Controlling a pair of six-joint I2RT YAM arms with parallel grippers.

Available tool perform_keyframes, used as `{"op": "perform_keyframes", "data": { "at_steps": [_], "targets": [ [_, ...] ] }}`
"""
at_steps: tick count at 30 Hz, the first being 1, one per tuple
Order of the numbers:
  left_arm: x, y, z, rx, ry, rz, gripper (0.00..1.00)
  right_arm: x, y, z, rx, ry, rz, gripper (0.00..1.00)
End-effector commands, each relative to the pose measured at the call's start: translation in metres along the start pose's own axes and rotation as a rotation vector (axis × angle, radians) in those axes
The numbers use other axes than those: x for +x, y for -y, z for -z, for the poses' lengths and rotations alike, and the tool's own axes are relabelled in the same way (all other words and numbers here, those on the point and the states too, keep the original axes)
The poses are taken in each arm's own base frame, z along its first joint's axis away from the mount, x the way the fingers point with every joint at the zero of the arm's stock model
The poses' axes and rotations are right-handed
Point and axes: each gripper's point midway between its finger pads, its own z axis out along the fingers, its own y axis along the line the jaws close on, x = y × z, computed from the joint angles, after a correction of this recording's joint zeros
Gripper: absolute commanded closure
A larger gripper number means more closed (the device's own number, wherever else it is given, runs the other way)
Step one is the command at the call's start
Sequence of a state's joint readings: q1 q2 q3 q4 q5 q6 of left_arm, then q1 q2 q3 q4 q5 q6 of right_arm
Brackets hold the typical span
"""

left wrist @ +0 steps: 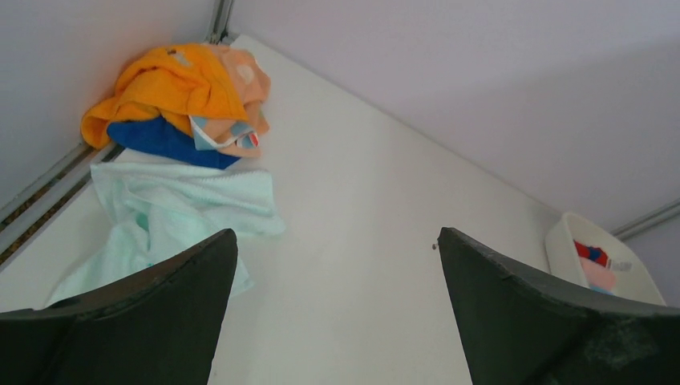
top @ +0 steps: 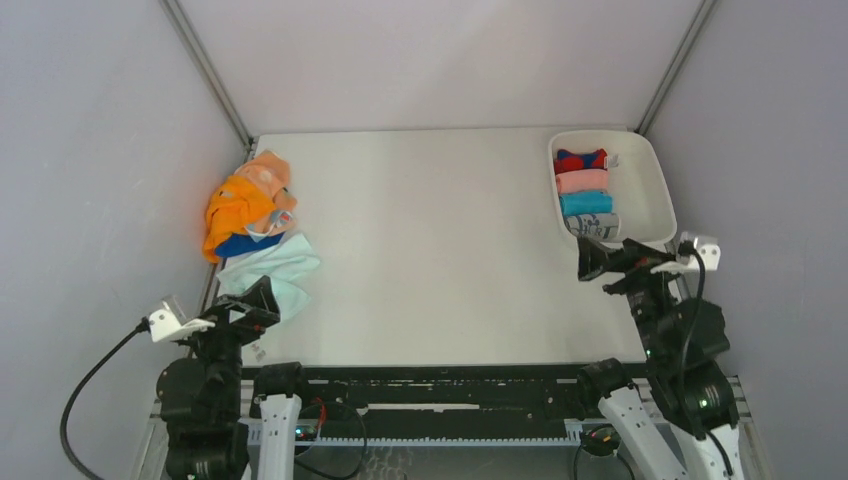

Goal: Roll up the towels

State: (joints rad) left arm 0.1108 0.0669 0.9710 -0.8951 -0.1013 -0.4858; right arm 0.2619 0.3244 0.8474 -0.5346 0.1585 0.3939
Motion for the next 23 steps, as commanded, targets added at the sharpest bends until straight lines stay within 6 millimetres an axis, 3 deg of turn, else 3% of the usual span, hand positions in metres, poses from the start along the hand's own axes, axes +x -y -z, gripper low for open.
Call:
{"op": "perform_keyframes", "data": {
  "at_steps": [1, 3, 12, 23],
  "targets": [
    [0.026, -0.003, -0.02, 0.014, -0.08, -0.039, 0.0, -0.002, 0.024, 0.013, 0.059, 0.103, 0.131, 0.0],
    [0.031, -0.005, -0.025, 0.018, -0.09, -0.067, 0.0, 0.007, 0.028, 0.014, 0.055, 0.107, 0.145, 0.0],
    [0.052, 0.005, -0.052, 0.098, -0.147, -0.095, 0.0, 0.014, 0.032, 0.004, 0.082, 0.085, 0.182, 0.0],
    [0.067, -0.002, -0.061, 0.085, -0.16, -0.073, 0.0, 0.014, 0.038, 0.002, 0.109, 0.098, 0.186, 0.0]
  ]
}}
